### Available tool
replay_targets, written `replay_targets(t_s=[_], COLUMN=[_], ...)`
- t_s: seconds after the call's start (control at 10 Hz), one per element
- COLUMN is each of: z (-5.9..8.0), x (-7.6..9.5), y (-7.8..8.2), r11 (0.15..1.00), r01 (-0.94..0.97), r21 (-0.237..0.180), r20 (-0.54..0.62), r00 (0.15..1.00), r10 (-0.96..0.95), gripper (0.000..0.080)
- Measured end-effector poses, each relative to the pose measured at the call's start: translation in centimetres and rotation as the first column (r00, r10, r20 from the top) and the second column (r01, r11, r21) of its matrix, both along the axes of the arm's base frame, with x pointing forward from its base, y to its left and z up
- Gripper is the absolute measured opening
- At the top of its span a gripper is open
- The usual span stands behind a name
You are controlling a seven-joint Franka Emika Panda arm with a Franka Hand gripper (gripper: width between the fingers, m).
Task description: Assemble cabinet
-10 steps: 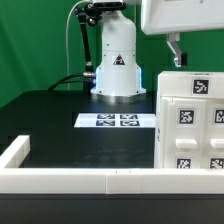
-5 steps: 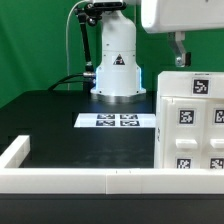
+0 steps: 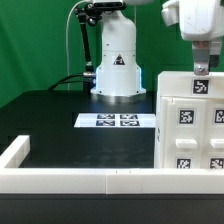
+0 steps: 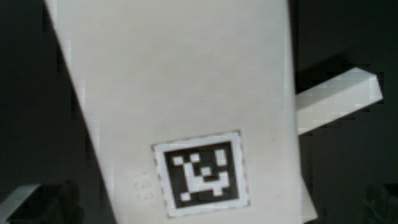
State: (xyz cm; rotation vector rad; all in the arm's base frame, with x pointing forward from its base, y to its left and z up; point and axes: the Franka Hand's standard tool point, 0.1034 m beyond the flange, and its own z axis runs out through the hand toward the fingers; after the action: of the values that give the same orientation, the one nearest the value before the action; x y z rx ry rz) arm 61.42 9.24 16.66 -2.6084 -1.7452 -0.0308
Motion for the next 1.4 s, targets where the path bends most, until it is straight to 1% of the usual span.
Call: replay_targets(t_s=[0.2,0.3,0.4,0.5,0.6,0.7,0.9,1.0,1.1,1.2,1.4], z=[-0.5,-1.5,-1.5,-1.5,-1.5,-1.5,-1.5,-1.5,-1.5,-1.5,-1.5], x=[0.2,0.2,0.2,0.2,0.3,0.3,0.3,0.3,0.3,0.3,0.3], y=[-0.4,-0.4,-0.4,-0.4,-0.4,-0.5,-0.5,-0.5,-0.6,-0.6,-0.6], r11=[0.992,0.997,0.997,0.997,0.998,0.999,1.0,0.999,0.985,0.968,0.91], r01=[-0.122,-0.08,-0.08,-0.072,-0.055,-0.052,-0.015,0.053,0.175,0.251,0.415], r21=[-0.012,-0.013,-0.013,-0.014,-0.016,-0.016,-0.014,-0.009,-0.003,0.002,0.011], r20=[0.023,0.027,0.028,0.031,0.043,0.043,0.043,0.042,0.041,0.04,0.037], r00=[0.992,0.996,0.996,0.997,0.998,0.998,0.999,0.998,0.984,0.967,0.909], r10=[0.122,0.081,0.081,0.072,0.056,0.053,0.015,-0.053,-0.175,-0.251,-0.416], gripper=[0.0797,0.0797,0.0797,0.068,0.068,0.0559,0.056,0.056,0.056,0.056,0.056])
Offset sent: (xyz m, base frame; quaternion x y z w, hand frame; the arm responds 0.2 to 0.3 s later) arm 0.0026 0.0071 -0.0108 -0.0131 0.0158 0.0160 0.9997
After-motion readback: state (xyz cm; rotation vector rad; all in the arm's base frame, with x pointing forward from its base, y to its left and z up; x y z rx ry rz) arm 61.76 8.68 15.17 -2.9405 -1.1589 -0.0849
